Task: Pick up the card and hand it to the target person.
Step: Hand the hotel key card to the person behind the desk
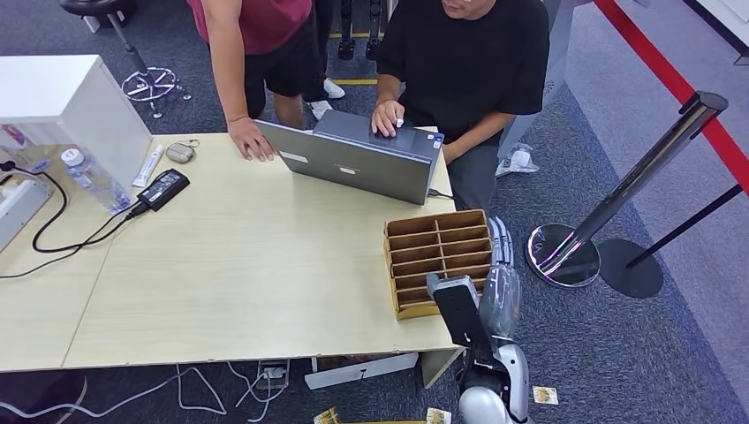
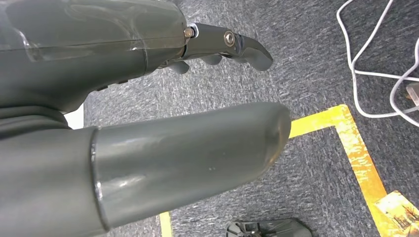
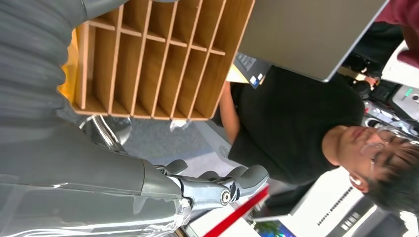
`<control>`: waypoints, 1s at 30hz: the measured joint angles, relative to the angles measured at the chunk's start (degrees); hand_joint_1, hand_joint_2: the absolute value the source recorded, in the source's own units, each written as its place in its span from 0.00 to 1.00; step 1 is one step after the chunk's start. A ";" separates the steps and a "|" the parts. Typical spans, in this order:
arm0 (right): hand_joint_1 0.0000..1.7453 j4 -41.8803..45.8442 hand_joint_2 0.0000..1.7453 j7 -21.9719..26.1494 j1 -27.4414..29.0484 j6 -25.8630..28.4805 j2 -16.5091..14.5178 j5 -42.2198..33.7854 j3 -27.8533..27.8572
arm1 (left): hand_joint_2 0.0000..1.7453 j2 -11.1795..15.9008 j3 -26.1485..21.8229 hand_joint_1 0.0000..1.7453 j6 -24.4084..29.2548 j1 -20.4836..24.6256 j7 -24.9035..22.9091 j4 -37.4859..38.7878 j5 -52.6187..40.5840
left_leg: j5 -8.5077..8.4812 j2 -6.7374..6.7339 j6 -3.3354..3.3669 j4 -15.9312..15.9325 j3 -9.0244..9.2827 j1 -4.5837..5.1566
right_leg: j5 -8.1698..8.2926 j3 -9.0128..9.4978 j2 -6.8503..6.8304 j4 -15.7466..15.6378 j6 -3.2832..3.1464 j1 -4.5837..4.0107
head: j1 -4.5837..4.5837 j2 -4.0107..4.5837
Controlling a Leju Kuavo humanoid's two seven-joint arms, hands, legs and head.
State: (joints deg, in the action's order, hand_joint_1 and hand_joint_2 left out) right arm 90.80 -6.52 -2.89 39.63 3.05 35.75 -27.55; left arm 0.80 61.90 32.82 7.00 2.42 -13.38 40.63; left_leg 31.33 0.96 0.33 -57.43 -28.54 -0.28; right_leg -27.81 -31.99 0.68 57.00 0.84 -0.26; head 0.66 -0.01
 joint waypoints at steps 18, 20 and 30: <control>0.00 -0.62 1.00 0.72 0.87 0.00 -0.14 -1.59 -0.04 | 0.00 -0.02 -0.40 0.00 0.06 0.00 -0.01 0.00 0.40 | 0.00 0.00 0.00 0.00 0.00 0.00 | 0.00 0.00 0.00 0.00 0.00 0.00 | -0.01 0.00; 0.00 -0.62 1.00 0.72 0.88 0.00 -0.14 -1.63 -0.05 | 0.00 -0.02 -0.41 0.00 0.08 0.00 -0.01 0.00 0.48 | 0.00 0.00 0.00 0.00 0.00 0.00 | 0.00 0.00 0.00 0.00 0.00 0.00 | -0.01 0.00; 0.00 -0.62 1.00 1.05 1.11 0.00 -0.15 -2.37 -0.03 | 0.00 -0.02 -0.42 0.00 0.09 0.00 0.03 0.00 0.73 | 0.00 0.00 0.00 0.00 0.00 0.00 | 0.00 0.00 0.00 0.00 0.00 0.00 | -0.01 -0.01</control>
State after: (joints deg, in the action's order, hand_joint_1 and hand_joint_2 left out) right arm 90.18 -5.47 -1.78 39.63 2.91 33.38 -27.58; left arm 0.79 61.48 32.92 7.00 2.45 -13.38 41.36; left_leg 31.34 0.96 0.33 -57.43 -28.54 -0.28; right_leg -27.81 -31.99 0.68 57.00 0.84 -0.26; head 0.66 -0.01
